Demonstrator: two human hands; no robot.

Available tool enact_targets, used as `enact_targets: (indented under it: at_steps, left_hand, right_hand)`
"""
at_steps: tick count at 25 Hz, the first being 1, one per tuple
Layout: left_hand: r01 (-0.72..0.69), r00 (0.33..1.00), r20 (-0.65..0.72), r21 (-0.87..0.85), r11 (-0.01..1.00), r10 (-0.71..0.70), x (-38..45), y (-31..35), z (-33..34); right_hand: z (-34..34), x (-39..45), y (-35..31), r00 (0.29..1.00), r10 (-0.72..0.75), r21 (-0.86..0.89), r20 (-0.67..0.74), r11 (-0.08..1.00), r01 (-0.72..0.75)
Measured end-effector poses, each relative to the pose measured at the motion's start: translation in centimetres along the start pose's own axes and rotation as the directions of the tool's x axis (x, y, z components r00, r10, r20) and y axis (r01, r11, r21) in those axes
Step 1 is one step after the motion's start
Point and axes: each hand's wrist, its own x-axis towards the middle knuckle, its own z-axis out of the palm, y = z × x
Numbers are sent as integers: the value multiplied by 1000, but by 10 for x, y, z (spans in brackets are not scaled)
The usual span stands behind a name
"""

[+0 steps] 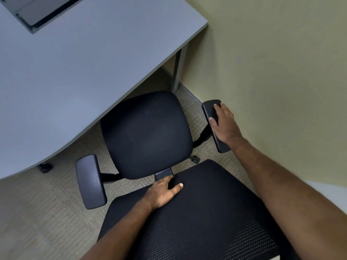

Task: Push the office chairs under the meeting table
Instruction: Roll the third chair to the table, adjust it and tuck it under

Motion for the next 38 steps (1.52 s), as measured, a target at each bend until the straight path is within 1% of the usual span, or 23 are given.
enact_targets:
  at_steps: [2,5,7,10,12,14,18,21,28,32,38]
  left_hand:
    - [4,1000,2,1,1000,-4,-1,-2,0]
    - [11,1000,6,3,1000,-11,0,-6,-2]
    - [20,1000,7,11,1000,-20,0,-8,-3]
    - [39,999,16,14,999,-40,2,-12,-6]
    - [49,999,11,22,999,-49,3,-14,-6]
    - [52,999,12,38,998,-53,3,-14,-5]
    - [64,998,20,50,997,-65,2,-12,-6]
    - [73,997,14,72,995,-74,0,-10,-5]
    - [88,996,10,91,992,-90,-1,-5,-3]
    - [85,996,12,90,992,-86,-2,-6,-3]
    - [86,996,27,117,989,-90,0,-9,-4]
  right_hand:
    - [0,7,4,995,98,187,-28,978,-91]
    - [-2,20,9,967,256,404,4,884,-236]
    - [-4,28,16,947,317,488,52,819,-301]
    - [-6,39,25,917,346,582,200,710,-395]
    - [-6,43,28,888,352,590,297,663,-460]
    - [-8,45,32,861,340,580,378,638,-506]
    - [-10,52,33,817,294,552,495,620,-558]
    - [-12,54,30,808,298,532,507,629,-566]
    - [-11,59,23,835,313,495,453,690,-528]
    - [-2,58,25,843,323,511,430,683,-522]
    - [14,55,28,834,339,524,435,658,-541]
